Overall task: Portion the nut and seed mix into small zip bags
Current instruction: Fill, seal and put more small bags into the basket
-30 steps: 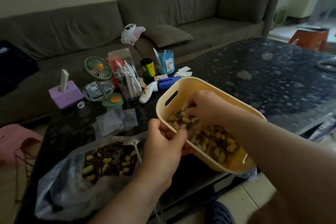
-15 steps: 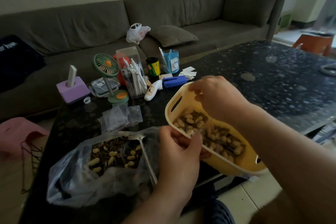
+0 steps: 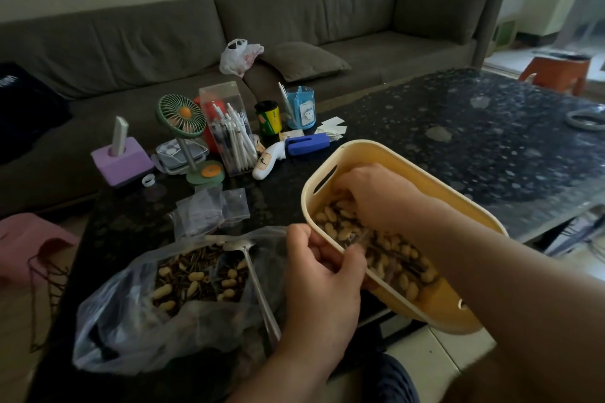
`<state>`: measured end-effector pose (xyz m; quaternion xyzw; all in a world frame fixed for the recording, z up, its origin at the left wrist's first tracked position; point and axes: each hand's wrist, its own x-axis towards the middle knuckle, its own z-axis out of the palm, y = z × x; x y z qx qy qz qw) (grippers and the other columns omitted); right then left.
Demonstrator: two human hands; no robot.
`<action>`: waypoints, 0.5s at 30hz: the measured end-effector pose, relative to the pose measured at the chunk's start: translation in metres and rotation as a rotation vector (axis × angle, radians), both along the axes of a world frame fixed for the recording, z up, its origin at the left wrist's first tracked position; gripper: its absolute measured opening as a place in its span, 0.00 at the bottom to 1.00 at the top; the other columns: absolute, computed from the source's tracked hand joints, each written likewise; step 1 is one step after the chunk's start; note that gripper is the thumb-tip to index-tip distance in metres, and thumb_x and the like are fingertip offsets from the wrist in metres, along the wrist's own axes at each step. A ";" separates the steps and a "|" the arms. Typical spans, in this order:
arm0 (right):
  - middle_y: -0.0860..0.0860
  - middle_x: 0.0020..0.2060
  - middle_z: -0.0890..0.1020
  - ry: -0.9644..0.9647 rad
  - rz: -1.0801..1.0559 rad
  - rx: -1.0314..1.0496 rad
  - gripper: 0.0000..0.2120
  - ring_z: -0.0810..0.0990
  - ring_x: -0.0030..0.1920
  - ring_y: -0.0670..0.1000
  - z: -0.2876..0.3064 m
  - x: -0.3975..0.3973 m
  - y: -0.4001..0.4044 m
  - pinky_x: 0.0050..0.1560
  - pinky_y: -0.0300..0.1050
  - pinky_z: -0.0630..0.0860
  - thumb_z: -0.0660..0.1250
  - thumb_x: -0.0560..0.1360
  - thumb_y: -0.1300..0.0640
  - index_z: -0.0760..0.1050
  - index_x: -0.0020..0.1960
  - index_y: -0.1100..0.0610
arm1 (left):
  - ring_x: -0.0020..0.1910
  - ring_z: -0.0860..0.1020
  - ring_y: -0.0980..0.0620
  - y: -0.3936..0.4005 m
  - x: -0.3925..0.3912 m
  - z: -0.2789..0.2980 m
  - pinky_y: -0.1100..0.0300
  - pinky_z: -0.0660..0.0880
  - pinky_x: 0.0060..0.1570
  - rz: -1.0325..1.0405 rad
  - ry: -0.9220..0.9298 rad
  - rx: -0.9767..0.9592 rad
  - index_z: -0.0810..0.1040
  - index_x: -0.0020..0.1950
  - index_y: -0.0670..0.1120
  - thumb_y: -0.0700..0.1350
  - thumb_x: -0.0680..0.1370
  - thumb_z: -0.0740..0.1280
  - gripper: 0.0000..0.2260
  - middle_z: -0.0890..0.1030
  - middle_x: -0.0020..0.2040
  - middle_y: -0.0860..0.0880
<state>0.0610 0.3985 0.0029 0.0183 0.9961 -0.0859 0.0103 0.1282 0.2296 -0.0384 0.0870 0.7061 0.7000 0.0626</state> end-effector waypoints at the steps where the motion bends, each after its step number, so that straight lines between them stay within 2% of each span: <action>1: 0.43 0.58 0.82 -0.030 0.005 -0.006 0.18 0.81 0.54 0.46 -0.003 0.000 0.001 0.60 0.46 0.81 0.71 0.79 0.58 0.78 0.66 0.44 | 0.36 0.81 0.55 0.001 -0.001 0.000 0.59 0.82 0.39 0.006 -0.010 -0.001 0.73 0.52 0.50 0.41 0.78 0.75 0.12 0.82 0.42 0.47; 4: 0.43 0.56 0.82 -0.070 0.003 -0.037 0.15 0.81 0.52 0.46 -0.007 -0.002 0.003 0.58 0.45 0.81 0.70 0.80 0.54 0.79 0.66 0.44 | 0.35 0.80 0.57 0.002 -0.012 -0.001 0.58 0.82 0.40 0.045 -0.060 0.000 0.73 0.53 0.49 0.41 0.79 0.74 0.11 0.80 0.41 0.50; 7: 0.43 0.52 0.82 -0.030 -0.026 -0.106 0.11 0.80 0.50 0.44 -0.004 -0.007 0.005 0.53 0.43 0.80 0.68 0.81 0.47 0.80 0.63 0.44 | 0.34 0.78 0.58 0.004 -0.045 0.004 0.62 0.77 0.35 0.101 -0.062 -0.005 0.72 0.53 0.48 0.40 0.80 0.71 0.09 0.78 0.42 0.49; 10: 0.43 0.52 0.82 0.004 -0.045 -0.116 0.10 0.80 0.51 0.45 0.000 -0.009 0.004 0.55 0.45 0.81 0.68 0.81 0.46 0.80 0.61 0.41 | 0.30 0.75 0.61 0.006 -0.085 0.012 0.69 0.72 0.28 0.137 -0.050 -0.068 0.71 0.53 0.46 0.40 0.80 0.69 0.07 0.76 0.43 0.48; 12: 0.42 0.51 0.82 0.036 -0.055 -0.127 0.09 0.80 0.49 0.44 0.003 -0.011 0.002 0.53 0.45 0.82 0.68 0.81 0.47 0.80 0.60 0.39 | 0.33 0.78 0.59 0.005 -0.106 0.013 0.67 0.73 0.29 0.117 -0.081 -0.087 0.70 0.52 0.47 0.40 0.81 0.68 0.07 0.77 0.46 0.46; 15: 0.43 0.51 0.83 0.088 -0.051 -0.142 0.09 0.81 0.47 0.44 0.011 -0.016 -0.012 0.51 0.47 0.83 0.66 0.82 0.49 0.80 0.60 0.39 | 0.40 0.81 0.50 -0.002 -0.128 0.010 0.61 0.79 0.32 0.041 -0.224 -0.011 0.70 0.53 0.47 0.40 0.83 0.68 0.07 0.79 0.50 0.43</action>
